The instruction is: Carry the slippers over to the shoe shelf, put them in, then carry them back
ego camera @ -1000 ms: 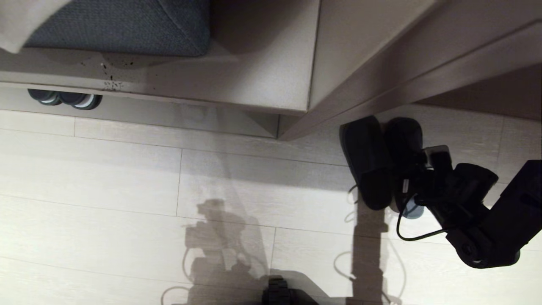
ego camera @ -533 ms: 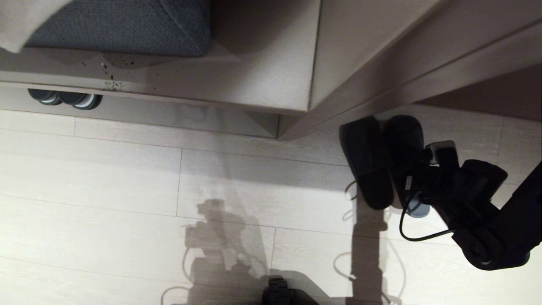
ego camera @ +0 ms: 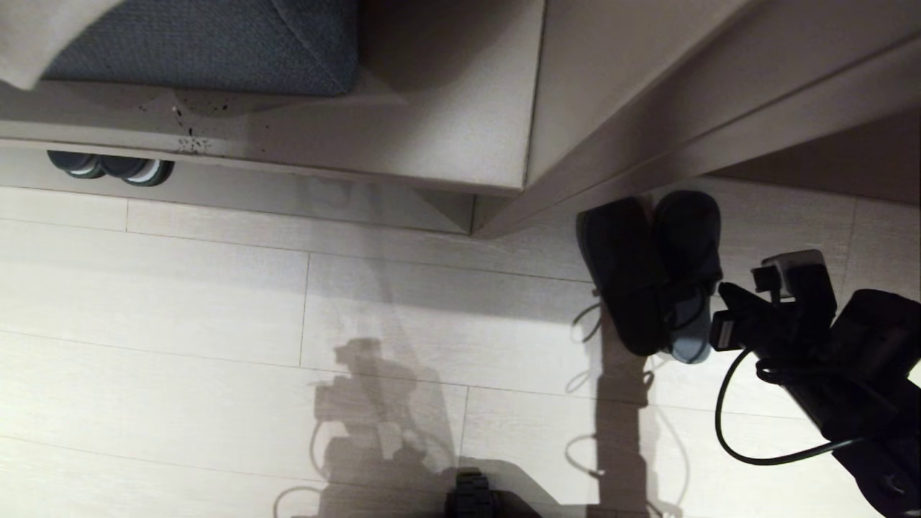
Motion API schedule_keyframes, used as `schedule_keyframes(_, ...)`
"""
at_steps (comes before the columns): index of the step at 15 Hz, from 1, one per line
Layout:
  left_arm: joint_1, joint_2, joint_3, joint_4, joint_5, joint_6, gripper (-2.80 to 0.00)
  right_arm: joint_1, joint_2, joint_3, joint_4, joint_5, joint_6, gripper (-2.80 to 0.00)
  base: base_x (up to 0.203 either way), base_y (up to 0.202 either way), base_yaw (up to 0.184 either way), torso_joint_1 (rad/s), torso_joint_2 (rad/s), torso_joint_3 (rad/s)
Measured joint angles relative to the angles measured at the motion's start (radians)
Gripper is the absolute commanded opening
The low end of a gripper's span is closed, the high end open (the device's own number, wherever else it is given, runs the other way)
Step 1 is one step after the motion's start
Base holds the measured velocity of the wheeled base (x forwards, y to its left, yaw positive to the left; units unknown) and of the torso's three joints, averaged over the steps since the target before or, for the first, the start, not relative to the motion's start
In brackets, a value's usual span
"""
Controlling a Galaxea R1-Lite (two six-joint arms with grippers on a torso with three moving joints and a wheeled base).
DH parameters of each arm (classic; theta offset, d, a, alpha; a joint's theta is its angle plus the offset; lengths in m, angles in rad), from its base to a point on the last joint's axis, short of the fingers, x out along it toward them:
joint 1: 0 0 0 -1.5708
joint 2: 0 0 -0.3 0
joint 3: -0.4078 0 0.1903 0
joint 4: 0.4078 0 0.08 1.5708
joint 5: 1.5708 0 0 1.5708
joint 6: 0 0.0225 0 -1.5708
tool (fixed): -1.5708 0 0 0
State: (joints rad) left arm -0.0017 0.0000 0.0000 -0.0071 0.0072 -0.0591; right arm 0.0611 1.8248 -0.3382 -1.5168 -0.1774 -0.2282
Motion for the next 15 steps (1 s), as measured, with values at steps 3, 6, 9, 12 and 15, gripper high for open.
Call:
schedule_keyframes(3, 0.0, 0.0, 0.0, 0.0, 0.0, 0.0, -2.8, 0.002, -0.063, 0.054, 0.0, 0.003, 0.018, -2.8, 0.0, 0.0, 0.0, 0.0, 0.0, 0.0)
schedule_keyframes(6, 0.0, 0.0, 0.0, 0.0, 0.0, 0.0, -2.8, 0.003, -0.151, 0.12, 0.0, 0.058, 0.029, -2.8, 0.0, 0.0, 0.0, 0.0, 0.0, 0.0)
schedule_keyframes(9, 0.0, 0.0, 0.0, 0.0, 0.0, 0.0, -2.8, 0.003, -0.281, 0.197, 0.006, 0.085, 0.029, -2.8, 0.0, 0.0, 0.0, 0.0, 0.0, 0.0)
schedule_keyframes(12, 0.0, 0.0, 0.0, 0.0, 0.0, 0.0, -2.8, 0.003, -0.428, 0.283, 0.047, 0.089, 0.03, -2.8, 0.0, 0.0, 0.0, 0.0, 0.0, 0.0)
schedule_keyframes(15, 0.0, 0.0, 0.0, 0.0, 0.0, 0.0, -2.8, 0.002, -0.598, 0.321, 0.167, 0.088, 0.034, -2.8, 0.0, 0.0, 0.0, 0.0, 0.0, 0.0)
